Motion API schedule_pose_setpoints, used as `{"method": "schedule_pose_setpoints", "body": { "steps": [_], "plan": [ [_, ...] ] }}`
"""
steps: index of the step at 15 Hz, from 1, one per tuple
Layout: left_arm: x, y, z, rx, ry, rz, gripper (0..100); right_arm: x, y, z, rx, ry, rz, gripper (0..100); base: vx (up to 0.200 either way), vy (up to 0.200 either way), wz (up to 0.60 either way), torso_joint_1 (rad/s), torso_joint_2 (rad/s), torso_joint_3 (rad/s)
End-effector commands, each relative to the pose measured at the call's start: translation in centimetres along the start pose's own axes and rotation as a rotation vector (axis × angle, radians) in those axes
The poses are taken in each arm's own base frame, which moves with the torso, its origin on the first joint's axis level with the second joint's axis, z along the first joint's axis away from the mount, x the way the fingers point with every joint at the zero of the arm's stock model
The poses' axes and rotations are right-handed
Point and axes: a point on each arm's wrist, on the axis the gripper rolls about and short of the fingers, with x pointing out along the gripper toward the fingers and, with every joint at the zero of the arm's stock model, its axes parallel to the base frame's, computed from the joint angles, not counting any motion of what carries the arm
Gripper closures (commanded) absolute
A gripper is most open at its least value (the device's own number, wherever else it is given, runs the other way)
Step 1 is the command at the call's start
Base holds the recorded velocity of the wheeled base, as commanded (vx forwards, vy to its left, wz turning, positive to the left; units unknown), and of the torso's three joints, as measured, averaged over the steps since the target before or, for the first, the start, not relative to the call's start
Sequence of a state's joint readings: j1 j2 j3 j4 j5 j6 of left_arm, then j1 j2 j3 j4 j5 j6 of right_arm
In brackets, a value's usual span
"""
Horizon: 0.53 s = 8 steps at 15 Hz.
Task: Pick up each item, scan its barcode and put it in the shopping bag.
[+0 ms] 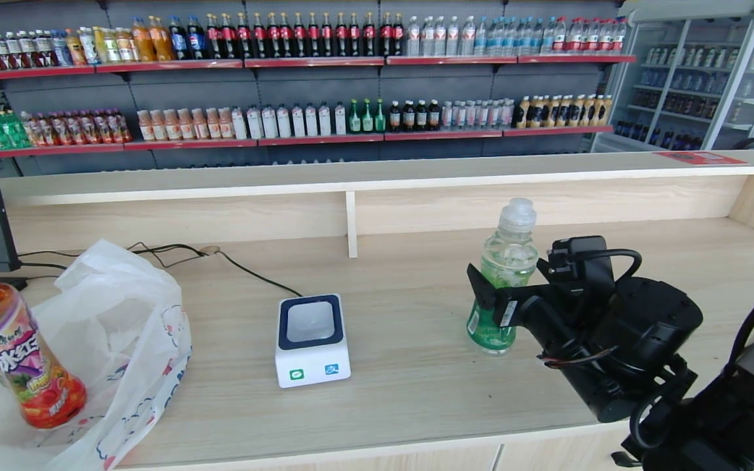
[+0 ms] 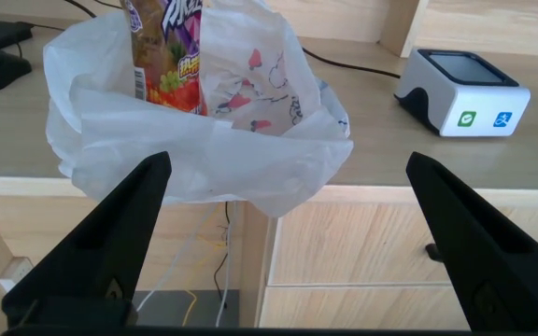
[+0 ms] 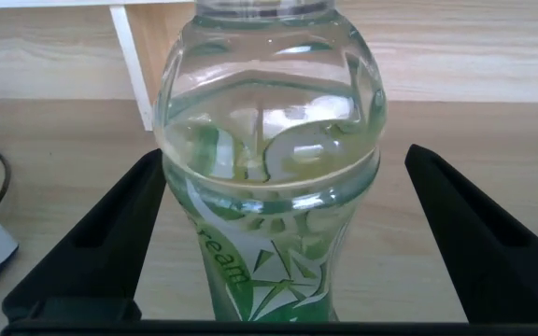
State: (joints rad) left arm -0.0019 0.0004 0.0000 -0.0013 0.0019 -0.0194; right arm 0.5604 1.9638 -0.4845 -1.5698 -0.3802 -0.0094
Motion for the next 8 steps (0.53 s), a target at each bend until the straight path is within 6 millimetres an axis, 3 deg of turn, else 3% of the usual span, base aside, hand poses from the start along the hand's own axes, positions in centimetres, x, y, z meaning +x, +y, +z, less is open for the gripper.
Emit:
{"method": "schedule_pose_setpoints", "body": {
  "steps": [1,8],
  "plan": [
    [0.0,0.0,0.0,0.001,-0.001,0.0,0,0.34,0.07,0.05,0.003,-0.009,0.001,0,0.0,0.0,0.0,0.0,0.0,0.0],
    [0.0,0.0,0.0,-0.001,-0.001,0.0,0,1.03,0.13,-0.65,-0.015,0.003,-0.01,0,0.0,0.0,0.0,0.0,0.0,0.0]
  ]
}}
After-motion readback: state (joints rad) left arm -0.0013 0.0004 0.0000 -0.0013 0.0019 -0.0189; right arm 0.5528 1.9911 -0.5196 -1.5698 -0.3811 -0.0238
